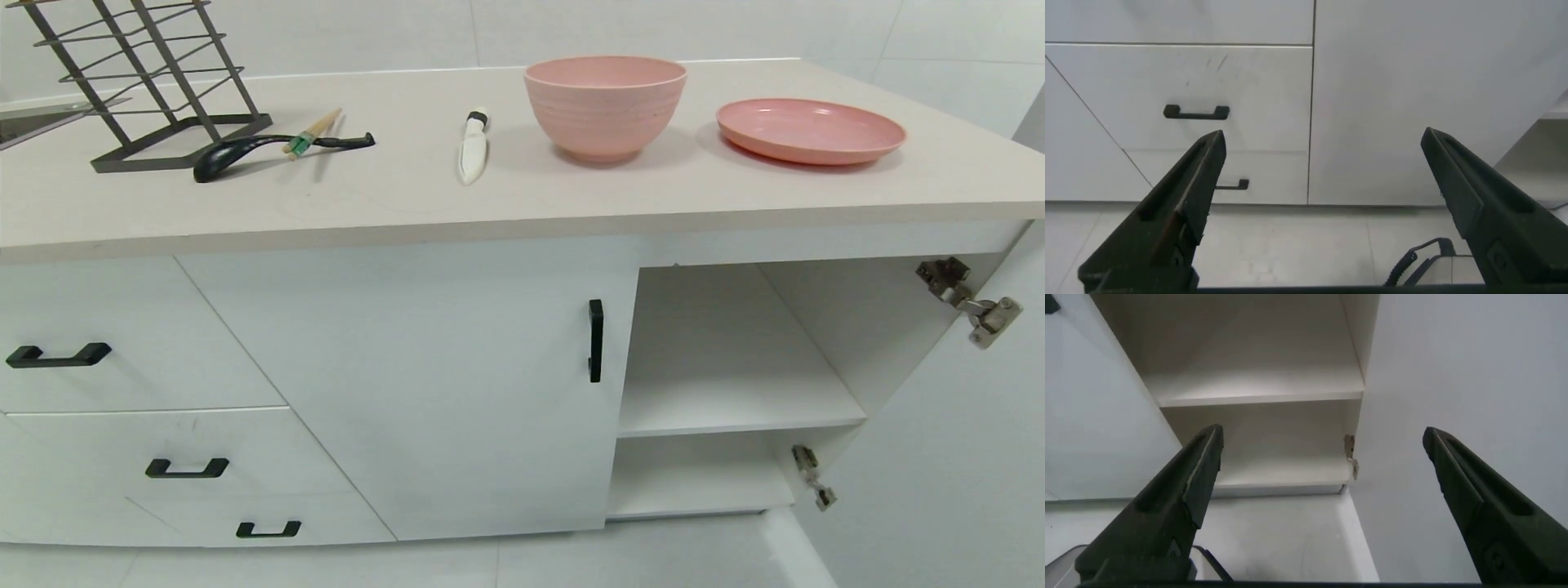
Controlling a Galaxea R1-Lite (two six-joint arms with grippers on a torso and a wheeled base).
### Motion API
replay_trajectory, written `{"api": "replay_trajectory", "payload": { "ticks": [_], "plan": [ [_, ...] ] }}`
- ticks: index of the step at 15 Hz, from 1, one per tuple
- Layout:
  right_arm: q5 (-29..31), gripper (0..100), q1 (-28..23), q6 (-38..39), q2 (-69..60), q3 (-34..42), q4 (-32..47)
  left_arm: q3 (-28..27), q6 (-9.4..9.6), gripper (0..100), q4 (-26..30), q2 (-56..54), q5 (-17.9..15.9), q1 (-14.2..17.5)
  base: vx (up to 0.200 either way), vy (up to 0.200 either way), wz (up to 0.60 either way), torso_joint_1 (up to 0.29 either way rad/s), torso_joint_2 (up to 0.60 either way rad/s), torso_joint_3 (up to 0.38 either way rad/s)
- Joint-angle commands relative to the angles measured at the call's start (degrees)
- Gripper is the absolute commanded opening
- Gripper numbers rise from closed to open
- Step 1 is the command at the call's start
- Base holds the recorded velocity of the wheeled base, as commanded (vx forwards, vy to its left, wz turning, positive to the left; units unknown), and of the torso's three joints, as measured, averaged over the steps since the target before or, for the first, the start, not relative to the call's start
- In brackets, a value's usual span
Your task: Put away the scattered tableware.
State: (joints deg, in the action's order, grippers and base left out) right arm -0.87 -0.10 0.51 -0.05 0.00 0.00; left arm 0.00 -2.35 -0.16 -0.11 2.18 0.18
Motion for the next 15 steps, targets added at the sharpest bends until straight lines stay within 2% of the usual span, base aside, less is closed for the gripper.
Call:
{"api": "replay_trajectory", "payload": {
  "ticks": [1,4,9,15],
  "plan": [
    [-0.01,100,0.01,0.10,0.05,0.00,0.00,-0.09,-0.02,100,-0.02,0.11,0.02,-0.01,0.000,0.000,0.00,0.000,0.00,0.000],
    [-0.01,100,0.01,0.28,0.05,0.00,0.00,0.00,-0.02,100,-0.02,0.11,0.02,-0.01,0.000,0.000,0.00,0.015,-0.02,-0.009],
    [0.07,100,0.01,0.63,0.05,0.00,0.00,-0.09,-0.02,100,-0.02,0.11,0.02,-0.01,0.000,0.000,0.00,0.217,-0.13,-0.110],
    [0.07,100,0.01,0.72,0.05,0.00,0.00,-0.09,-0.11,100,-0.02,0.11,0.10,0.08,0.000,0.000,0.00,0.216,-0.58,-0.212]
  ]
}}
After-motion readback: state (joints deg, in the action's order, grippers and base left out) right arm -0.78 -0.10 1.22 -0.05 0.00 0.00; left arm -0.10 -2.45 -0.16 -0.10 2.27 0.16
